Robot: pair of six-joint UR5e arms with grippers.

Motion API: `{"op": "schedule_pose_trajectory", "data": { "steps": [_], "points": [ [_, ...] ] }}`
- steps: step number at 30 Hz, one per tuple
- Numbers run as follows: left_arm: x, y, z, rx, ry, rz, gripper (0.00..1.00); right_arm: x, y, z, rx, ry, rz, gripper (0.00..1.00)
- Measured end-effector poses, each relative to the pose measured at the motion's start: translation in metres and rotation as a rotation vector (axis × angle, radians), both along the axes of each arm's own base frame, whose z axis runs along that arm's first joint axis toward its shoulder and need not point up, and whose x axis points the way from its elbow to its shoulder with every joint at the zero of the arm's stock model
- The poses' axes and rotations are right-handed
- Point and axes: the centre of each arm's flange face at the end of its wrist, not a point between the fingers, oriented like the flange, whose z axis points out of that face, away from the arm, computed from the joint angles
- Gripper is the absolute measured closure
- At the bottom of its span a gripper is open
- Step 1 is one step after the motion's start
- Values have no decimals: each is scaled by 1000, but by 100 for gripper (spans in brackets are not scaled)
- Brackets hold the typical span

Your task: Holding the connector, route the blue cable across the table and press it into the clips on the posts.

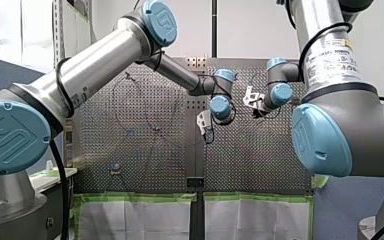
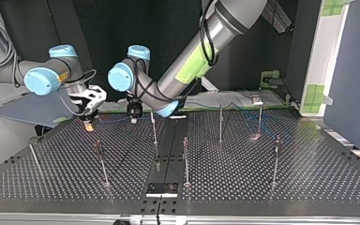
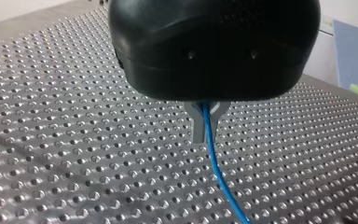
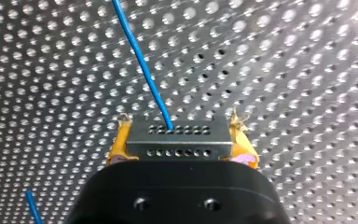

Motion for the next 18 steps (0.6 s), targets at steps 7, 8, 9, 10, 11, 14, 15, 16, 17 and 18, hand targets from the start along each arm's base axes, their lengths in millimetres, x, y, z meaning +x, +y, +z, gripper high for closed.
{"op": "schedule_pose_trajectory", "data": {
  "steps": [7,8,9,10,11,14,15,16,17,18],
  "points": [
    [-5,-1,14,-2,-7,-4,100,-1,4,36,-47,-46,13,100],
    [-7,-1,20,-6,-12,-5,100,0,5,42,-53,-54,18,100],
    [-8,-1,25,-9,-16,-6,100,0,7,50,-63,-63,25,100],
    [-10,-1,31,-12,-20,-7,100,0,7,56,-71,-70,30,100],
    [-12,-1,39,-15,-25,-8,100,0,8,62,-79,-76,34,100],
    [-18,1,59,-23,-38,-1,100,0,12,82,-99,-93,44,100],
    [-19,2,64,-26,-42,3,100,-1,14,90,-107,-97,46,100],
    [-21,2,70,-29,-48,8,100,-1,15,97,-112,-100,48,100],
    [-23,4,78,-33,-55,15,100,-2,17,103,-118,-102,49,100],
    [-24,4,83,-37,-60,19,100,-2,19,110,-125,-106,52,100]
  ]
}}
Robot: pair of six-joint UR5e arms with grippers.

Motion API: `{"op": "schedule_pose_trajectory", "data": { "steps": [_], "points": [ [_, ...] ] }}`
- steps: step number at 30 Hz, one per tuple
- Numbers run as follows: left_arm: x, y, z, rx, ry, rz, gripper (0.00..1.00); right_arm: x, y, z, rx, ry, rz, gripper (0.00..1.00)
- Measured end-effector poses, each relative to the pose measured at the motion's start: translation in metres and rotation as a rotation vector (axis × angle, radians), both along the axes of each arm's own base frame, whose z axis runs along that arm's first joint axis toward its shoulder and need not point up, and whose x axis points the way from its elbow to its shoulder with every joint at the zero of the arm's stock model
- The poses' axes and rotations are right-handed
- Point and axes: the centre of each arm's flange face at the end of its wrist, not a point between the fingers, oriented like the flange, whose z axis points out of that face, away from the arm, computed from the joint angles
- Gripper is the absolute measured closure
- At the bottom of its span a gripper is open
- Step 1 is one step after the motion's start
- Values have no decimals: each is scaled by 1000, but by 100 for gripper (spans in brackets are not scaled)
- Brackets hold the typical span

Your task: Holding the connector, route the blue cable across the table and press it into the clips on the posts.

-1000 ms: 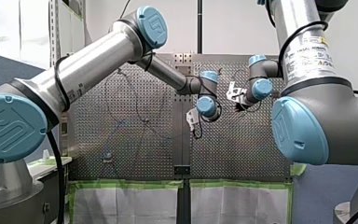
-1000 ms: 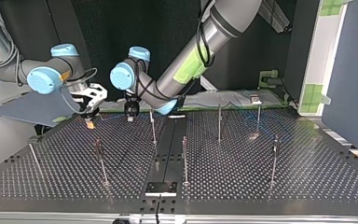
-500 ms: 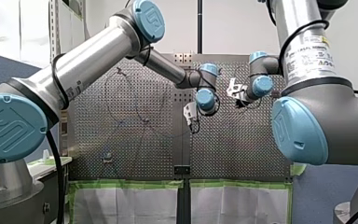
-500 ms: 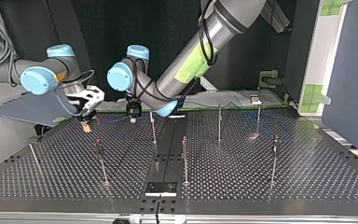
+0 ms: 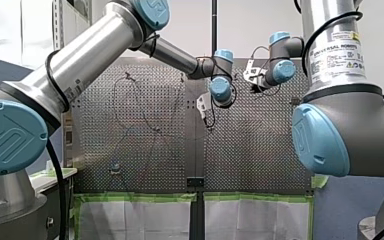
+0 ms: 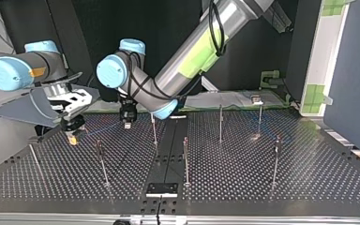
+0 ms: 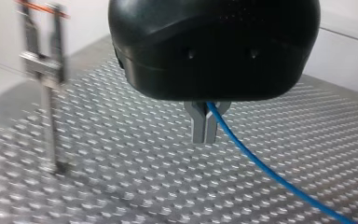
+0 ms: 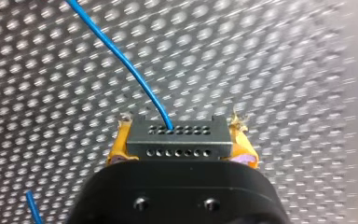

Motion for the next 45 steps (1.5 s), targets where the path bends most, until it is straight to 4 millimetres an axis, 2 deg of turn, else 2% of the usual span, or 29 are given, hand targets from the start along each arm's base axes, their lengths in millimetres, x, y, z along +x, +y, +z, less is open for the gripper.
{"op": "schedule_pose_trajectory", "data": {
  "steps": [4,8,12,19,27,40,45],
  "points": [
    [-6,3,25,-17,-23,6,100,-1,7,21,-20,-10,13,100],
    [-11,6,48,-41,-49,4,100,0,10,30,-24,-17,29,100],
    [-10,6,57,-52,-69,3,100,1,11,36,-24,-25,44,100],
    [-1,7,62,-76,-97,-18,100,0,7,47,-23,-60,61,100],
    [16,17,62,-77,-106,-34,100,-6,-2,66,-33,-94,74,100],
    [39,21,63,-113,-149,-91,100,-11,-5,66,-22,-94,65,100],
    [48,13,51,-100,-127,-124,100,-14,-8,62,-16,-93,56,100]
  ]
}}
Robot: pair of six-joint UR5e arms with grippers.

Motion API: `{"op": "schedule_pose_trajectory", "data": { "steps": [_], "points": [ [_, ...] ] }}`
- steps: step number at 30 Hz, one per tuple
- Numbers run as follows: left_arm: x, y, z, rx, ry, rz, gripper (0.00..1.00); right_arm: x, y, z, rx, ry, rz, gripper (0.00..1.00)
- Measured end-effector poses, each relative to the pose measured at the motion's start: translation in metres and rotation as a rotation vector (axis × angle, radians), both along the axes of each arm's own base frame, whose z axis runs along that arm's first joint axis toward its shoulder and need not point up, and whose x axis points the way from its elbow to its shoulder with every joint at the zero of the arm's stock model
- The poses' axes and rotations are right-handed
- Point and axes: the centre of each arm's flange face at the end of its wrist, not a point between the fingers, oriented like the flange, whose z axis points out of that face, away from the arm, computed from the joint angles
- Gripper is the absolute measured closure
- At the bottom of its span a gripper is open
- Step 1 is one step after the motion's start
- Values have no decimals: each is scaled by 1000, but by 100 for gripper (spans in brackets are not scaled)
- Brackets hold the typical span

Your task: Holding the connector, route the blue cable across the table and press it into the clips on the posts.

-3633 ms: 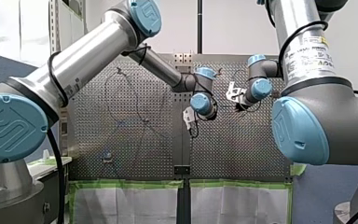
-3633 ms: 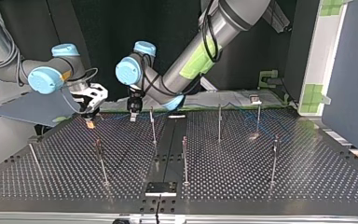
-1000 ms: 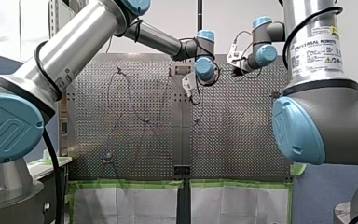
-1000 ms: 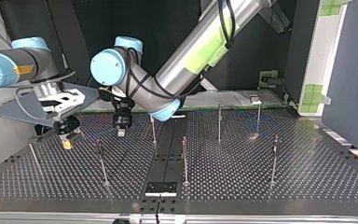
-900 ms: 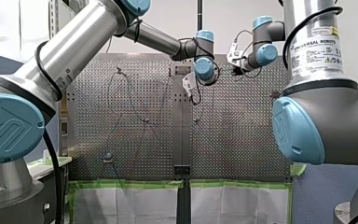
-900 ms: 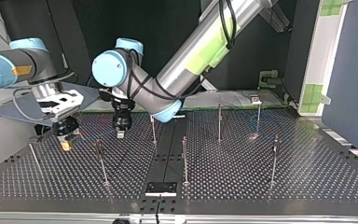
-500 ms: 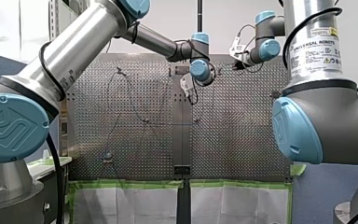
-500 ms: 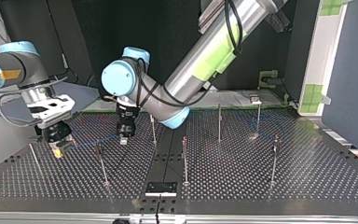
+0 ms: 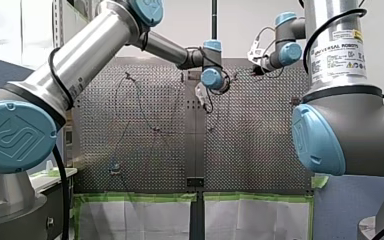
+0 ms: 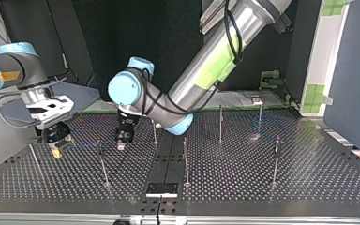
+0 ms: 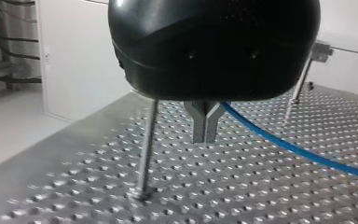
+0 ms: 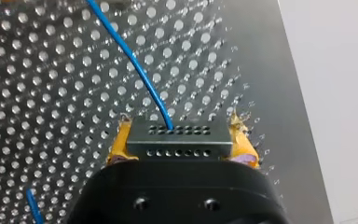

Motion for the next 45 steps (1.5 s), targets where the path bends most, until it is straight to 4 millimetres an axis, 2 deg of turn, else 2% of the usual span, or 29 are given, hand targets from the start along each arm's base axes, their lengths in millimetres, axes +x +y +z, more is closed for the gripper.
{"op": "schedule_pose_trajectory", "data": {
  "steps": [4,14,20,31,37,41,45],
  "points": [
    [8,-4,-7,2,6,-2,100,-4,-5,-5,8,3,-10,100],
    [41,14,21,-38,-47,17,100,-20,-19,-19,25,9,-42,100],
    [48,23,22,-30,-37,31,100,-30,-26,-23,30,10,-60,100],
    [31,19,17,20,23,51,100,-34,-26,-19,21,10,-52,100],
    [17,13,20,34,41,48,100,-32,-14,4,-14,1,-41,100],
    [8,15,30,17,32,48,100,-30,-3,23,-43,-5,-34,100],
    [0,16,42,-8,9,24,100,-27,4,25,-41,-5,-28,100]
  ]
}}
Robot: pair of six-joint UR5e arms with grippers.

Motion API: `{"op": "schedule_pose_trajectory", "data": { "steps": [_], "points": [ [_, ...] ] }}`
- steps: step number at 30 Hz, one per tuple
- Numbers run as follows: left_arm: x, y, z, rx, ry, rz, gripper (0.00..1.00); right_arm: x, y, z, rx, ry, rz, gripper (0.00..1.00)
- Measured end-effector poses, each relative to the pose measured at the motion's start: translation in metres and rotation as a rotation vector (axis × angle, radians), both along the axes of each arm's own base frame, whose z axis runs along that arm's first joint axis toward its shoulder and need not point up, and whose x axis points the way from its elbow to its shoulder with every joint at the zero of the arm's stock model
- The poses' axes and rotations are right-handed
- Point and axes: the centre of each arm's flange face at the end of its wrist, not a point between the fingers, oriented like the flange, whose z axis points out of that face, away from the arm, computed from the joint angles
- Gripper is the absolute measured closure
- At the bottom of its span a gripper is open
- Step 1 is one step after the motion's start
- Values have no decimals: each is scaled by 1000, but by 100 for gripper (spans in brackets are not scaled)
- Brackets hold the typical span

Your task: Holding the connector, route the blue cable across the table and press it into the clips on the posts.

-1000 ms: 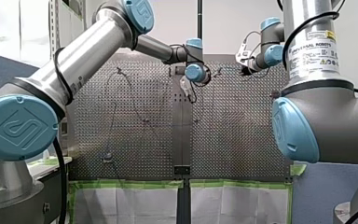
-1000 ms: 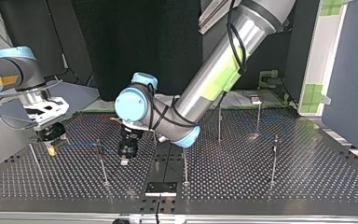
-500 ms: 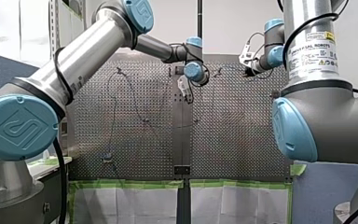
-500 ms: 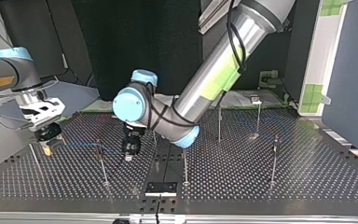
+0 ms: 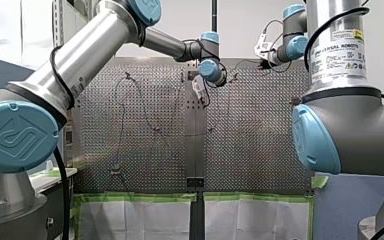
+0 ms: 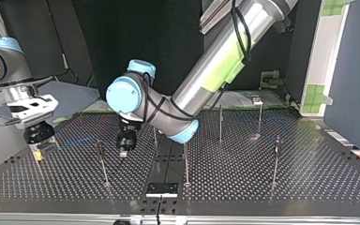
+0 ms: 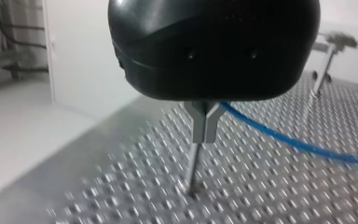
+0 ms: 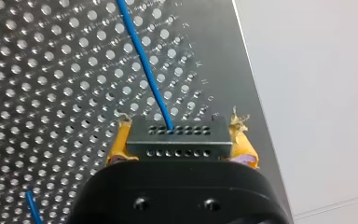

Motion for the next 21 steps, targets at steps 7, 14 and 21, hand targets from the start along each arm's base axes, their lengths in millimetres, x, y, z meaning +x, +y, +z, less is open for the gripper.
{"op": "schedule_pose_trajectory", "data": {
  "steps": [7,14,21],
  "points": [
    [-20,0,21,-20,-54,-43,100,-1,5,-20,38,5,-8,100],
    [-21,4,11,-21,-63,-79,100,-5,0,-29,53,7,-20,100],
    [-12,7,-29,1,-26,-94,100,-8,-8,-41,66,9,-25,100]
  ]
}}
